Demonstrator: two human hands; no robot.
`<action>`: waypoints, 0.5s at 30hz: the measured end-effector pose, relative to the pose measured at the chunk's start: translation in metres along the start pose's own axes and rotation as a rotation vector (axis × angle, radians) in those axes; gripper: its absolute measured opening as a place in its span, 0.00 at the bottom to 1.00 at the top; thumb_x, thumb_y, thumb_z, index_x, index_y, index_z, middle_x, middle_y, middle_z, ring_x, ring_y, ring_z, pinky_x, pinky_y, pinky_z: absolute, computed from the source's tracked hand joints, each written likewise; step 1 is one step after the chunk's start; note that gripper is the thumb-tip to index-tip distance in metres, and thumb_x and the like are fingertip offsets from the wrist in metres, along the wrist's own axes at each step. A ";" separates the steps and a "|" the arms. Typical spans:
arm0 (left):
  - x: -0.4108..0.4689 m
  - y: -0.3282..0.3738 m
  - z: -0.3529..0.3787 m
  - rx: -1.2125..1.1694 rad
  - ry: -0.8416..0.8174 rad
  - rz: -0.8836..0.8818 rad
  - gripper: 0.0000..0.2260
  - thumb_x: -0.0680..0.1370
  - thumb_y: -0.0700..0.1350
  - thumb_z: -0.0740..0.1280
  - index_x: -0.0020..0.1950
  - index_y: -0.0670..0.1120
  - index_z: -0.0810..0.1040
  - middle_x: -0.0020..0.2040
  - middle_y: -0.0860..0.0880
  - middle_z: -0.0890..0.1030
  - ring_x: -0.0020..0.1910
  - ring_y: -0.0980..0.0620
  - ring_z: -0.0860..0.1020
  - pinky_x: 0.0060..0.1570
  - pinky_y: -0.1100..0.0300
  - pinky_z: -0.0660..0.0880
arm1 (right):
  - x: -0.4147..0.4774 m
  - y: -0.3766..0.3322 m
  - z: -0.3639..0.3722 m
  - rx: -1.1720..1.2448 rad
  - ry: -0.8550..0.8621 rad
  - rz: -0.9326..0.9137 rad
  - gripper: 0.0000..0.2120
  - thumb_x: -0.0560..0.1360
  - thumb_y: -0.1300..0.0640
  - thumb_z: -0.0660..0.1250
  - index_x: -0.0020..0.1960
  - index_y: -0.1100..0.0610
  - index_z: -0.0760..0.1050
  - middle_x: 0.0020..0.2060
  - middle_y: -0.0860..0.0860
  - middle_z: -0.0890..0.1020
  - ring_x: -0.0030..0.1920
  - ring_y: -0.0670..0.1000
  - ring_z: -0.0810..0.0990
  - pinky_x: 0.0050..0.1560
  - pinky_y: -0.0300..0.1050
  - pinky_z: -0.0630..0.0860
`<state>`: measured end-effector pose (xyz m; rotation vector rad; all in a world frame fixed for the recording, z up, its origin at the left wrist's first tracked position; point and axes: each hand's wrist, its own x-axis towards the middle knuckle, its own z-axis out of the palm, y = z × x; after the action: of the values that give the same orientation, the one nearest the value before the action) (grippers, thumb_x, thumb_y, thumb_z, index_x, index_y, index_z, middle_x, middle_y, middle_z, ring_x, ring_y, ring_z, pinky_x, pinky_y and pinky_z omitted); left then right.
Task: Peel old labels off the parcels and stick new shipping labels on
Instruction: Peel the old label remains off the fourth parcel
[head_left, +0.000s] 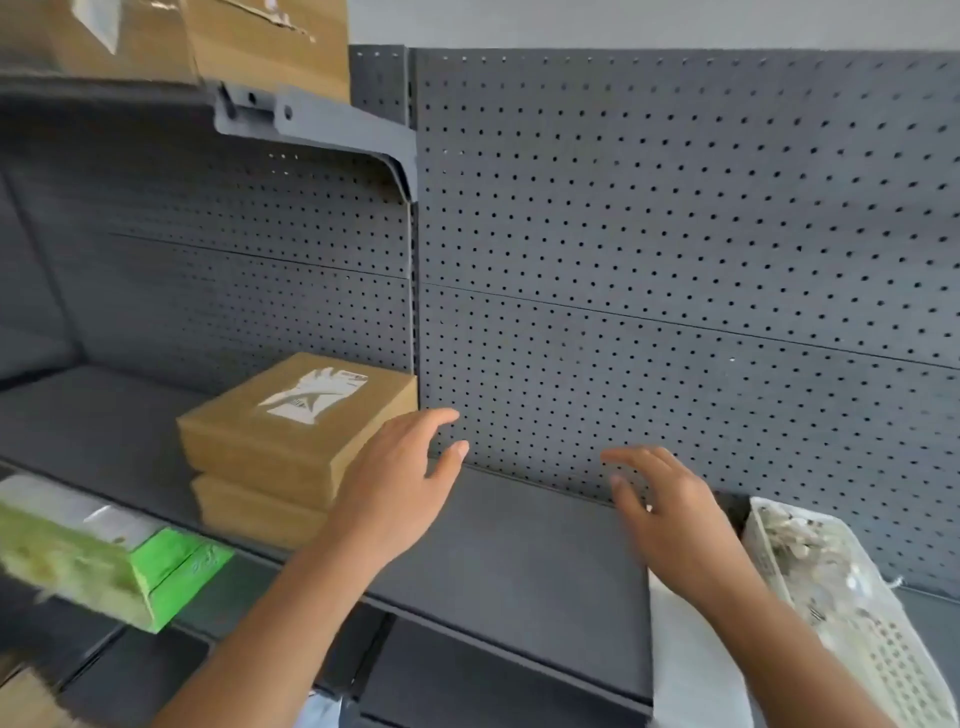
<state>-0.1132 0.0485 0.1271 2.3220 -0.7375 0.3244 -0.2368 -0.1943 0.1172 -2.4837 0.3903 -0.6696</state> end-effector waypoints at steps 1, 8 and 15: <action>0.001 -0.009 -0.004 -0.005 0.021 -0.027 0.19 0.84 0.57 0.58 0.73 0.56 0.70 0.70 0.61 0.73 0.69 0.58 0.70 0.62 0.60 0.69 | 0.010 -0.006 0.009 0.023 -0.019 -0.028 0.11 0.81 0.52 0.63 0.62 0.44 0.77 0.58 0.36 0.75 0.38 0.45 0.79 0.47 0.45 0.76; -0.007 -0.047 -0.041 0.104 0.197 -0.261 0.18 0.84 0.57 0.58 0.73 0.57 0.70 0.70 0.61 0.73 0.68 0.56 0.71 0.58 0.65 0.64 | 0.065 -0.041 0.063 0.146 -0.167 -0.224 0.12 0.81 0.53 0.62 0.64 0.44 0.75 0.60 0.37 0.75 0.29 0.40 0.74 0.45 0.47 0.77; -0.022 -0.084 -0.056 0.134 0.289 -0.418 0.16 0.83 0.58 0.59 0.71 0.60 0.70 0.61 0.60 0.75 0.61 0.54 0.75 0.61 0.52 0.74 | 0.089 -0.065 0.111 0.196 -0.280 -0.331 0.13 0.82 0.51 0.62 0.65 0.45 0.75 0.60 0.35 0.74 0.37 0.28 0.74 0.49 0.44 0.77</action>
<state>-0.0834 0.1468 0.1161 2.4115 -0.0856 0.5142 -0.0945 -0.1304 0.1056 -2.4255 -0.1874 -0.4485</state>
